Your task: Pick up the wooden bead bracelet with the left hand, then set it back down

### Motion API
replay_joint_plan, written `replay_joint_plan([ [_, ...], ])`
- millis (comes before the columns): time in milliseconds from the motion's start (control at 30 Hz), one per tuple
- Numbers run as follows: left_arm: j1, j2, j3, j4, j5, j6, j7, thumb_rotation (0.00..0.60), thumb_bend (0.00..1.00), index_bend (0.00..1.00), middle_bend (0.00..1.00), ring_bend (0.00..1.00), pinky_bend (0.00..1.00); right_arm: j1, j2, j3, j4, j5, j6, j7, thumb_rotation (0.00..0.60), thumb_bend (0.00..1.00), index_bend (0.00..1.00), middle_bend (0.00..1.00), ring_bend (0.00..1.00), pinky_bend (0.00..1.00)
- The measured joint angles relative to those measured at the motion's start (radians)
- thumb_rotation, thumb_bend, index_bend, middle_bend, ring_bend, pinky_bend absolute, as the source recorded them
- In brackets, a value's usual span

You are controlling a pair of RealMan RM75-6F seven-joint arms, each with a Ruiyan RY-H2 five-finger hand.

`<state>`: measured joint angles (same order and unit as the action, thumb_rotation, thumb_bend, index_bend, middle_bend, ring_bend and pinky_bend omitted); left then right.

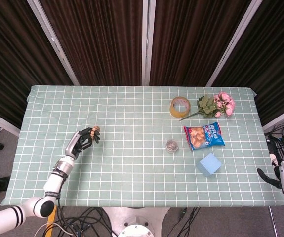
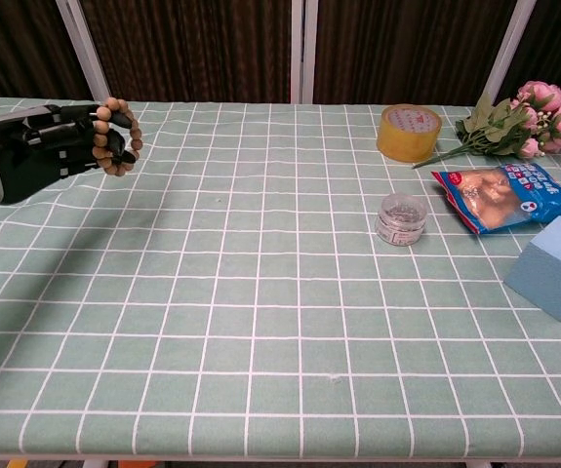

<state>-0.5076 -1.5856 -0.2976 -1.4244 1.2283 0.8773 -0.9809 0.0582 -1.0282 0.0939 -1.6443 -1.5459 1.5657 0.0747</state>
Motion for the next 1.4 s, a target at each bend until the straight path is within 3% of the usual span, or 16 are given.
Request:
replay_joint_plan([
  [67,0.000,0.000,0.002,0.005,0.014,0.008,0.002,0.197,0.73,0.45,0.59,0.39,0.14,0.000,-0.001,0.000,0.002,0.000,0.001,0.003,0.600,0.07,0.00,0.13,0.00,0.00],
  [267,-0.009,0.000,0.030,0.050,0.094,0.052,0.089,0.123,0.65,0.44,0.55,0.35,0.14,-0.004,-0.002,-0.004,0.007,-0.002,0.004,0.013,0.600,0.07,0.00,0.13,0.00,0.00],
  [500,-0.028,-0.023,0.089,0.149,0.198,0.136,0.367,0.121,0.56,0.31,0.39,0.20,0.12,-0.004,-0.007,-0.009,0.019,-0.005,-0.001,0.029,0.600,0.07,0.00,0.13,0.00,0.00],
  [633,-0.038,-0.030,0.126,0.186,0.247,0.168,0.562,0.130,0.35,0.23,0.28,0.11,0.11,-0.002,-0.011,-0.011,0.026,-0.006,-0.009,0.036,0.600,0.07,0.00,0.13,0.00,0.00],
  [700,-0.042,-0.029,0.139,0.192,0.263,0.185,0.667,0.174,0.24,0.20,0.26,0.11,0.11,0.000,-0.012,-0.013,0.030,-0.007,-0.013,0.040,0.600,0.07,0.00,0.13,0.00,0.00],
  [733,-0.042,-0.029,0.143,0.191,0.267,0.195,0.710,0.238,0.21,0.20,0.26,0.11,0.11,0.001,-0.013,-0.013,0.032,-0.006,-0.015,0.043,0.600,0.07,0.00,0.13,0.00,0.00],
  [800,-0.039,-0.026,0.142,0.186,0.269,0.234,0.792,0.471,0.19,0.20,0.26,0.11,0.11,0.001,-0.014,-0.013,0.037,-0.003,-0.017,0.049,0.600,0.07,0.00,0.13,0.00,0.00],
  [867,-0.030,-0.020,0.134,0.179,0.260,0.277,0.832,0.598,0.19,0.20,0.26,0.11,0.11,0.001,-0.012,-0.014,0.042,0.001,-0.020,0.057,0.600,0.07,0.00,0.13,0.00,0.00],
  [967,-0.008,0.013,0.113,0.158,0.229,0.326,0.883,0.600,0.19,0.20,0.26,0.11,0.12,0.001,-0.005,-0.016,0.050,0.010,-0.034,0.071,0.600,0.08,0.00,0.13,0.00,0.00],
  [1167,0.088,0.182,0.102,0.073,0.163,0.395,0.942,0.600,0.19,0.20,0.26,0.11,0.08,0.002,0.012,-0.024,0.073,0.024,-0.062,0.096,0.600,0.10,0.00,0.11,0.00,0.00],
  [1300,0.208,0.323,0.140,0.002,0.147,0.477,0.944,0.600,0.19,0.20,0.26,0.11,0.06,0.000,0.008,-0.030,0.092,0.011,-0.058,0.150,0.600,0.10,0.00,0.08,0.00,0.00],
  [1400,0.278,0.380,0.180,-0.038,0.148,0.530,0.949,0.600,0.19,0.20,0.26,0.11,0.06,0.000,-0.006,-0.036,0.111,-0.013,-0.049,0.181,0.600,0.10,0.00,0.07,0.00,0.00],
])
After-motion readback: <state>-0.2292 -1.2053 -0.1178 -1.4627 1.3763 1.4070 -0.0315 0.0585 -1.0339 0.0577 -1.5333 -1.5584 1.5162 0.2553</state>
